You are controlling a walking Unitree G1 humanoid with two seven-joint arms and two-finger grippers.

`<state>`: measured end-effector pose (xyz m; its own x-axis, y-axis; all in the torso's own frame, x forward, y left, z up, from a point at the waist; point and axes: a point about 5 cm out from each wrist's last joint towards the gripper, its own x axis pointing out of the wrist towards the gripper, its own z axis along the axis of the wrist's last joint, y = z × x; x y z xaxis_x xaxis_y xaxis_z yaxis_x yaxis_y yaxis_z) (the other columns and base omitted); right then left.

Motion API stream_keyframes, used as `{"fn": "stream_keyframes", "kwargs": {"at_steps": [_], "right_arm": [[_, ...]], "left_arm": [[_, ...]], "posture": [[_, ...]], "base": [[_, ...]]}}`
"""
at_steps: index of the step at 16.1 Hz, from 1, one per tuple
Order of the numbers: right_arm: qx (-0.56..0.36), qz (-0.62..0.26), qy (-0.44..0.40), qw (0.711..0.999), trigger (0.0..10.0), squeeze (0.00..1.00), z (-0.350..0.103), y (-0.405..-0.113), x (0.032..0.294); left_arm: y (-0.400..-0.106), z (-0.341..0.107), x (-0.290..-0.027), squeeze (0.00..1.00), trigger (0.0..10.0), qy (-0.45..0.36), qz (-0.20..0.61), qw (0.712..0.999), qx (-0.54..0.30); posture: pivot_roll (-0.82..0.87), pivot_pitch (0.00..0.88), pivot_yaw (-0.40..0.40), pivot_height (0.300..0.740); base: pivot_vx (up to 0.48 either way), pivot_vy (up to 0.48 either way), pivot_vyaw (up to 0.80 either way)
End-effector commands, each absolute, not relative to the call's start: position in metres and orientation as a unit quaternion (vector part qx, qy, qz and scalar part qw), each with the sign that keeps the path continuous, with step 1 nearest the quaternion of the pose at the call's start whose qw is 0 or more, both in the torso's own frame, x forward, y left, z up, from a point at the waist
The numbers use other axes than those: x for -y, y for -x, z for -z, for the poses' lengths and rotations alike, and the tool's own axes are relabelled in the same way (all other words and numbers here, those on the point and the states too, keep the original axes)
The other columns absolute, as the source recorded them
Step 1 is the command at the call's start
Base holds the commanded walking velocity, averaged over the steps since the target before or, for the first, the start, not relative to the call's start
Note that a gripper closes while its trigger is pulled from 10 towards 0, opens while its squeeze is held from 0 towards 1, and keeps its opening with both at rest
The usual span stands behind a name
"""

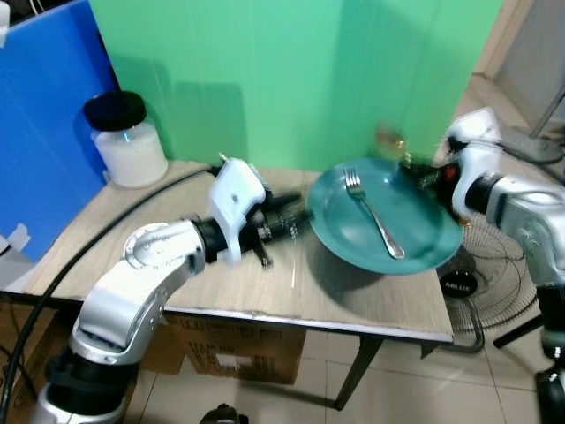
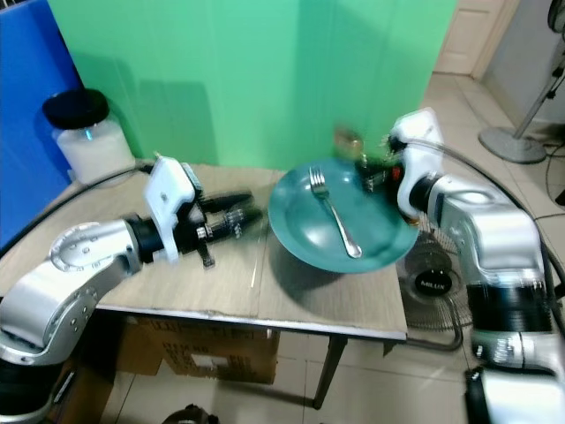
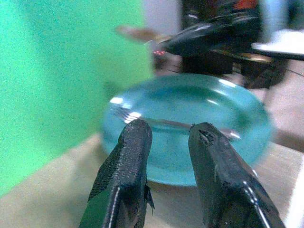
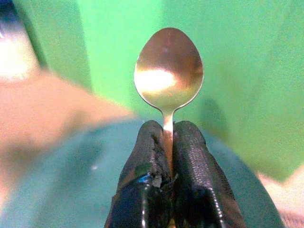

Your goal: Setting the table

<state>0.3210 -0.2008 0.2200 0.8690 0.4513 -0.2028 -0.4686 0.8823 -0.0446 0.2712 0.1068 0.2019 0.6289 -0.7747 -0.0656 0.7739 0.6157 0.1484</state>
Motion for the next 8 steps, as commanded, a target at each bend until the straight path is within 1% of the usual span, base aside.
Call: {"fn": "stream_keyframes", "kwargs": {"at_steps": [1,3,4,5,7,8], "right_arm": [[-0.075,-0.229,0.033,0.970,0.0,0.00,-0.221,-0.315,0.196],[0.004,-0.211,-0.003,0.977,0.0,0.00,-0.223,-0.294,0.180],[0.013,-0.208,-0.019,0.978,1.6,0.00,-0.221,-0.286,0.176],[0.027,-0.189,-0.042,0.981,10.0,0.00,-0.218,-0.275,0.171],[0.047,-0.166,-0.062,0.983,10.0,0.00,-0.211,-0.258,0.162],[0.061,-0.154,-0.041,0.985,10.0,0.00,-0.210,-0.255,0.161]], "left_arm": [[-0.272,-0.203,-0.113,0.00,10.0,-0.084,0.395,0.915,0.008],[-0.269,-0.201,-0.122,0.00,10.0,-0.065,0.315,0.947,0.013],[-0.266,-0.199,-0.124,0.00,10.0,-0.063,0.295,0.953,0.013],[-0.261,-0.195,-0.123,0.00,10.0,-0.064,0.282,0.957,0.012],[-0.253,-0.188,-0.116,0.00,10.0,-0.081,0.278,0.957,0.009],[-0.253,-0.187,-0.114,0.00,10.0,-0.088,0.271,0.959,0.014]], "posture": [[0.07,0.000,0.040,0.740],[0.07,0.000,0.054,0.740],[0.07,0.000,0.060,0.740],[0.06,0.000,0.066,0.740],[0.07,0.000,0.063,0.740],[0.07,0.000,0.060,0.740]], "base": [[0.000,0.000,0.00],[0.000,0.000,0.00],[0.000,0.000,0.00],[0.000,0.000,0.00],[0.000,0.000,0.00],[0.000,0.000,0.00]]}}
